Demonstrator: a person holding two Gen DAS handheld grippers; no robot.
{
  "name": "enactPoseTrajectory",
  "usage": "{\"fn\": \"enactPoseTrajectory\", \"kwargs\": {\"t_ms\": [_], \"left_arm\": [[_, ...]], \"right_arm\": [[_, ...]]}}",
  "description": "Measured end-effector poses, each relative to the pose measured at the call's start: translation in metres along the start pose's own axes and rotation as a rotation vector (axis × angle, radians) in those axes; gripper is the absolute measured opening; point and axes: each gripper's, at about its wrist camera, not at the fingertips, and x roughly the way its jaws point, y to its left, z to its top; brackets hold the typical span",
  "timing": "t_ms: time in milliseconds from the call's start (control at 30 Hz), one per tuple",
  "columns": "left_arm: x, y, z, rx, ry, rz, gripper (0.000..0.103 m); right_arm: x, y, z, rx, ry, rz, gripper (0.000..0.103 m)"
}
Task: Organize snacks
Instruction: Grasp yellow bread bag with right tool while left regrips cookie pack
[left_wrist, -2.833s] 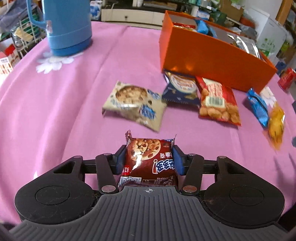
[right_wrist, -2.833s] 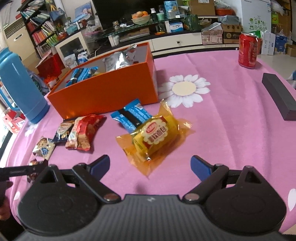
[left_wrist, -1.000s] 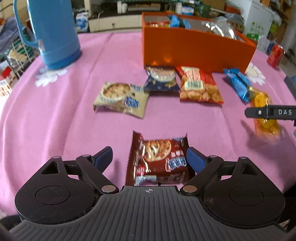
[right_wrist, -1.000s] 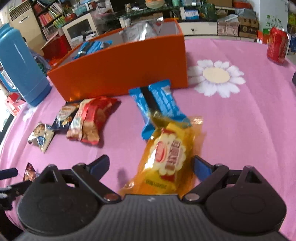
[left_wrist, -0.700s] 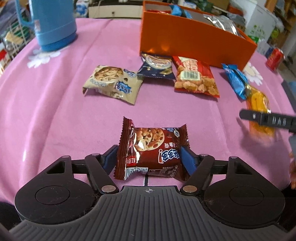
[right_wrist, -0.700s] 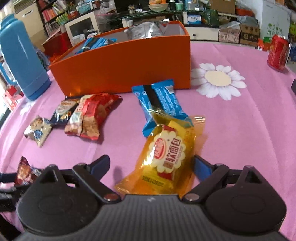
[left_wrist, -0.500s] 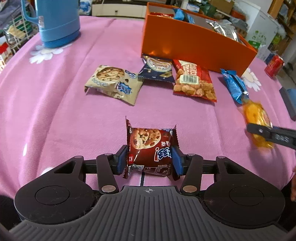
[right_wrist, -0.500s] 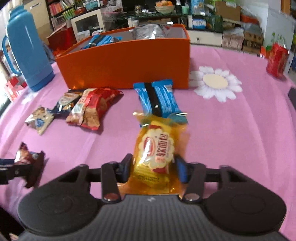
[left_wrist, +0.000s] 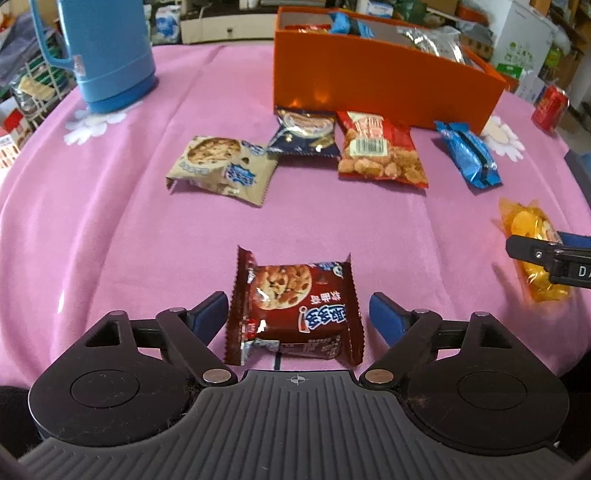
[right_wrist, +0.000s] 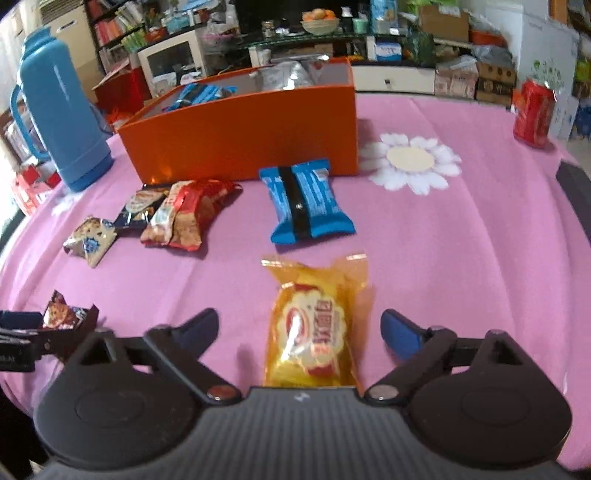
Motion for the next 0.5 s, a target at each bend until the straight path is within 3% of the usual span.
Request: {"fn": "enactPoseTrajectory", "kwargs": {"t_ms": [100,133,167,200,267,500], "left_arm": [[0.009,-0.006,-0.006,0.039,0.014,0.036,0.053],[0.008,-0.007,-0.009,0.052,-0.005,0.029,0.043],[0.006,-0.006,-0.009,0.058,-0.011,0.014,0.031],[0.003,-0.006,-0.009,0.060,-0.012,-0.006,0.029],[0.000,-0.005,-0.007,0.056,-0.014,-0.007,0.025],[-0.021,-0.003,-0.001,0.039,-0.058,-0.029,0.024]], "right_arm": [[0.010,0.006,-0.005,-0.029,0.032,-0.005,0.086],[0.012,0.007,-0.009,-0.036,0.048,-0.004,0.083],[0.011,0.010,-0.013,-0.076,0.029,-0.027,0.076],[0.009,0.013,-0.016,-0.114,0.023,-0.047,0.060],[0.003,0.011,-0.016,-0.110,0.026,-0.038,0.047],[-0.022,0.002,-0.011,-0.012,0.010,0.029,0.046]]}}
